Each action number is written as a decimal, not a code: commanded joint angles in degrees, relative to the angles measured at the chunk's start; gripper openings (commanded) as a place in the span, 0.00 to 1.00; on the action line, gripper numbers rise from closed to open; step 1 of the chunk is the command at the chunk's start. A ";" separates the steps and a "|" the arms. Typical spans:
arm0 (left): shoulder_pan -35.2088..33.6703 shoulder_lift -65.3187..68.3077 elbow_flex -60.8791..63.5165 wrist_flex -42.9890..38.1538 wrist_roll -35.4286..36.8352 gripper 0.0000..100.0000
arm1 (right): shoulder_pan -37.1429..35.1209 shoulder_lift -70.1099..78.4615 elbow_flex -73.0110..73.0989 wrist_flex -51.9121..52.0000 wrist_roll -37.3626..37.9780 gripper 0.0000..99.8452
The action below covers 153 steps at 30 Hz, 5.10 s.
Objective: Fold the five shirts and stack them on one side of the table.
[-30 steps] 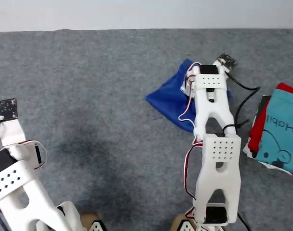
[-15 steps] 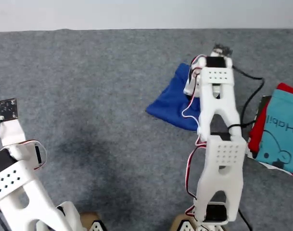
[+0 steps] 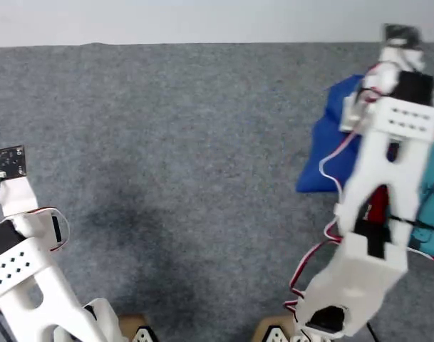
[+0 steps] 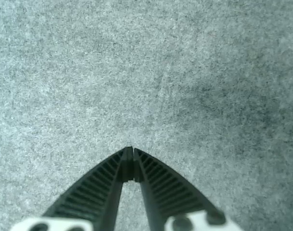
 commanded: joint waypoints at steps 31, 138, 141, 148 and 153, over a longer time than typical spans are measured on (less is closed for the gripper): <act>0.09 -1.23 -0.13 -0.53 -0.53 0.01 | 23.16 -1.54 -1.41 0.66 26.64 0.01; 11.08 -1.58 -4.70 9.32 8.88 0.01 | 3.30 -25.27 27.96 2.33 4.75 0.01; 17.05 -1.58 -5.32 7.74 13.54 0.01 | -1.19 -29.58 35.34 2.33 -1.93 0.01; 32.00 -1.58 -4.88 0.70 24.18 0.00 | -10.51 -37.85 47.74 1.36 -14.86 0.01; 41.41 -1.67 -3.12 -0.62 30.68 0.00 | -14.73 -46.64 58.90 -5.76 -18.20 0.01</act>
